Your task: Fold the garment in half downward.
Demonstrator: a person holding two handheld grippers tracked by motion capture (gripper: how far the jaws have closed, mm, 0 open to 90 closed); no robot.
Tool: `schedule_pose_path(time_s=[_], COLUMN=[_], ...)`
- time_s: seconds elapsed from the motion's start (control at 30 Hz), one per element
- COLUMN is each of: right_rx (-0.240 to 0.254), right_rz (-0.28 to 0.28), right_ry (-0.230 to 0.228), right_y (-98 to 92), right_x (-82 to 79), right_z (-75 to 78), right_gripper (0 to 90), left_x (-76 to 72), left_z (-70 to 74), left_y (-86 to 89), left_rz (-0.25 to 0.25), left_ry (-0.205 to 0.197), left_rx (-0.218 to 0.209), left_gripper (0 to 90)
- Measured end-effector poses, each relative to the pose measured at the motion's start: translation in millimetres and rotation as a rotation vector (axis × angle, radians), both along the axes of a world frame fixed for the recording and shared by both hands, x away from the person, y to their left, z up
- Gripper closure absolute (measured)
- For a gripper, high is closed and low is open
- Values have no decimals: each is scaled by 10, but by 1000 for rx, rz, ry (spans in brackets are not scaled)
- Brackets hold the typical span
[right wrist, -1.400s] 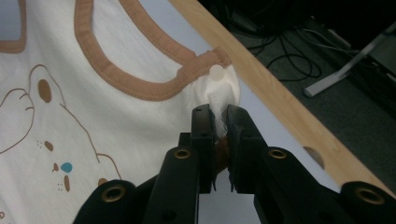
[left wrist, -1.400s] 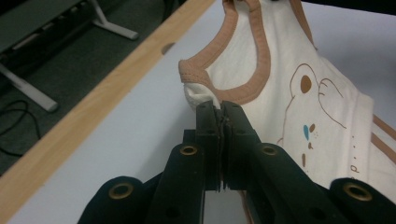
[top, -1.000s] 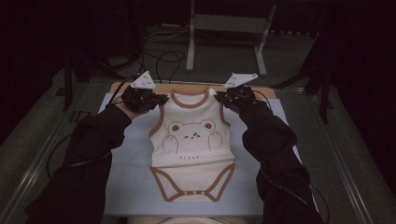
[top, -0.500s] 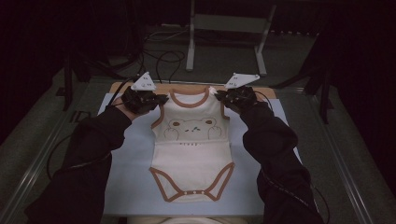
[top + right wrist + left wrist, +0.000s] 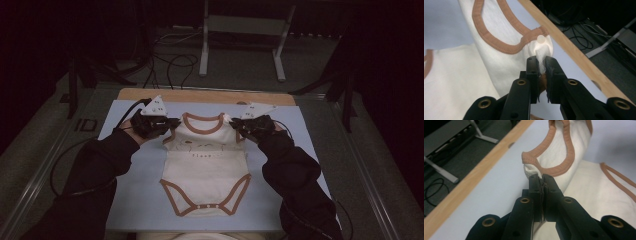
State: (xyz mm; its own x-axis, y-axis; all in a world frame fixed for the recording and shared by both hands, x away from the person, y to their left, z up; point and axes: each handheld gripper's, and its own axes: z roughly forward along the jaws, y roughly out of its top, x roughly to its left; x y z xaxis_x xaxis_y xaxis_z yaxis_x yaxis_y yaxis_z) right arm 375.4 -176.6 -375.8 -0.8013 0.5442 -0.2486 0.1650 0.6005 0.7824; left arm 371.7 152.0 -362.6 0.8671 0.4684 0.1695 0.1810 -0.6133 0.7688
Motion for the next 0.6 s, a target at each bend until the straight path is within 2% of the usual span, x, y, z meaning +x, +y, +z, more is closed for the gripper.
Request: schedule_pose_path(time_s=[0.1,0.17,0.37,0.5,0.6], right_rx=[-6,-9,-22,-22,-27], right_rz=[12,20,39,62,63], right_ry=[1,3,15,28,25], right_y=[-10,-20,-41,-54,-48], right_x=[-70,-138,-296,-405,-476], right_z=[-24,-48,-138,-202,-242], right_gripper=[826,826,826,825,825], left_x=[-87,-137,-319,-450,-500], left_z=[-55,-86,-178,-269,-297], left_y=[-3,-1,-11,-13,-17], left_rz=[-18,-24,-45,-72,-80], left_ry=[2,9,-2,19,19], left_rx=[11,1,13,30,36], left_gripper=[875,875,875,874,874])
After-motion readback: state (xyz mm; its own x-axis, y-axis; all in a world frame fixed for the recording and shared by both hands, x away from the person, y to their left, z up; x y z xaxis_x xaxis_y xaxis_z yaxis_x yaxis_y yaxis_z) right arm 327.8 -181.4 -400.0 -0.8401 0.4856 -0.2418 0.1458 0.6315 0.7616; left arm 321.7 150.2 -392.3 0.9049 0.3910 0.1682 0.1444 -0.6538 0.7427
